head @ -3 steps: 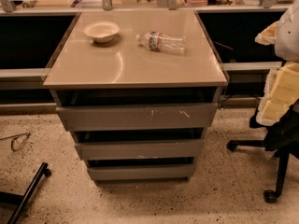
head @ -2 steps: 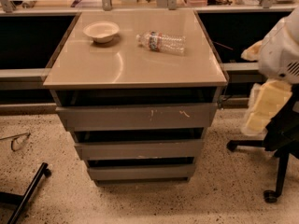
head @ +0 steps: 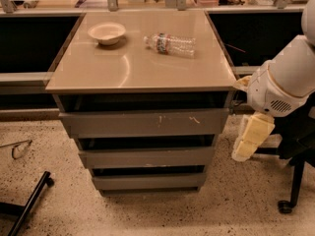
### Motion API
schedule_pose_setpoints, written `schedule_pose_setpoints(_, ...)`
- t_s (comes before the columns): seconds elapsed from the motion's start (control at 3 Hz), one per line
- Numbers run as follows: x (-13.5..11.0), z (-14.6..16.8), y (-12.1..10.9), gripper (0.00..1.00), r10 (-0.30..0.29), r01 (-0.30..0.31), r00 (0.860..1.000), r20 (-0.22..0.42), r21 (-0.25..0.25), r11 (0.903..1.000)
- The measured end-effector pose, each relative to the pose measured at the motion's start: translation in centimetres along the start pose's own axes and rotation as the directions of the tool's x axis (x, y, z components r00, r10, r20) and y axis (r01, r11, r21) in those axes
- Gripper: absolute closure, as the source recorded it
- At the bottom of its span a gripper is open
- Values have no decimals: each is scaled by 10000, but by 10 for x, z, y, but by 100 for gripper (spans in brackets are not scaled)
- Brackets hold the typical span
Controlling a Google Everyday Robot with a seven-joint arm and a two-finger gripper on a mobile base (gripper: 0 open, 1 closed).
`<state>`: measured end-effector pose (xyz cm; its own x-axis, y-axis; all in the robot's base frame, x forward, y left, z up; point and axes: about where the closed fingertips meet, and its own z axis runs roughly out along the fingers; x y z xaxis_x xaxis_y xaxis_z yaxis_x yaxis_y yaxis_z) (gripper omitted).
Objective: Open middle drawer
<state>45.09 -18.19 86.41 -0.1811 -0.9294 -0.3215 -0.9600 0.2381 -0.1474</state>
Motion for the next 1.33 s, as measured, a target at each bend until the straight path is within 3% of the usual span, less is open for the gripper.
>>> schedule_pose_setpoints(0.33,10,25,-3,0,-280,274,9980,562,121,9996)
schedule_pose_setpoints(0.67,29,76,-7,0,-855,839,9893,1180,184,9963)
schedule_pose_setpoints(1.0,47,117,-6,0,-979,1013,9859,1355,-184,9947)
schedule_pose_setpoints(1.33,47,117,-6,0,-979,1013,9859,1356,-185,9947)
